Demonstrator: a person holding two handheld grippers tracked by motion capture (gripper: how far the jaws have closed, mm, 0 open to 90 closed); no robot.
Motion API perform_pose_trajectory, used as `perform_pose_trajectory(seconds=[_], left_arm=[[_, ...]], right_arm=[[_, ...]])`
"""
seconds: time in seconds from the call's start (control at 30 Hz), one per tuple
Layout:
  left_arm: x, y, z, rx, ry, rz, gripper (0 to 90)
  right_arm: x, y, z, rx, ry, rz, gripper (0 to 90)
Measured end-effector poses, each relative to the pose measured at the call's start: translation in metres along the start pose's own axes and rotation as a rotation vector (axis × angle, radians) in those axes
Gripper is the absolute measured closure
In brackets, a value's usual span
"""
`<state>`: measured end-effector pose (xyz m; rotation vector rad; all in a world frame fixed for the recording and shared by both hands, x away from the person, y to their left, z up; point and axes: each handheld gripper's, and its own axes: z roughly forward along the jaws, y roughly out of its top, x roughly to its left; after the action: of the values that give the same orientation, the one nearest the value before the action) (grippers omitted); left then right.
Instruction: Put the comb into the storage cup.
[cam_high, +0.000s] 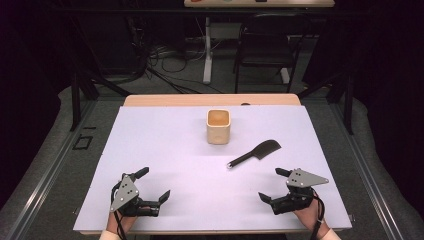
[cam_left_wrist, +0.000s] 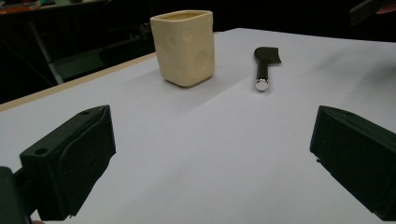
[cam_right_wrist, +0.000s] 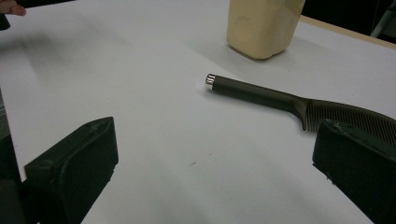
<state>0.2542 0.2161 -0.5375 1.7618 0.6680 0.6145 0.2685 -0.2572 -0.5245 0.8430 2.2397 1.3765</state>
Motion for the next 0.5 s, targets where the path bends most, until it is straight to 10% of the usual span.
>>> perform_pose_trajectory(seconds=[0.5], left_arm=[[0.001, 0.0, 0.0, 0.006, 0.001, -0.009, 0.2]], right_arm=[[-0.006, 0.015, 0.028, 0.048, 0.058, -0.021, 0.0]])
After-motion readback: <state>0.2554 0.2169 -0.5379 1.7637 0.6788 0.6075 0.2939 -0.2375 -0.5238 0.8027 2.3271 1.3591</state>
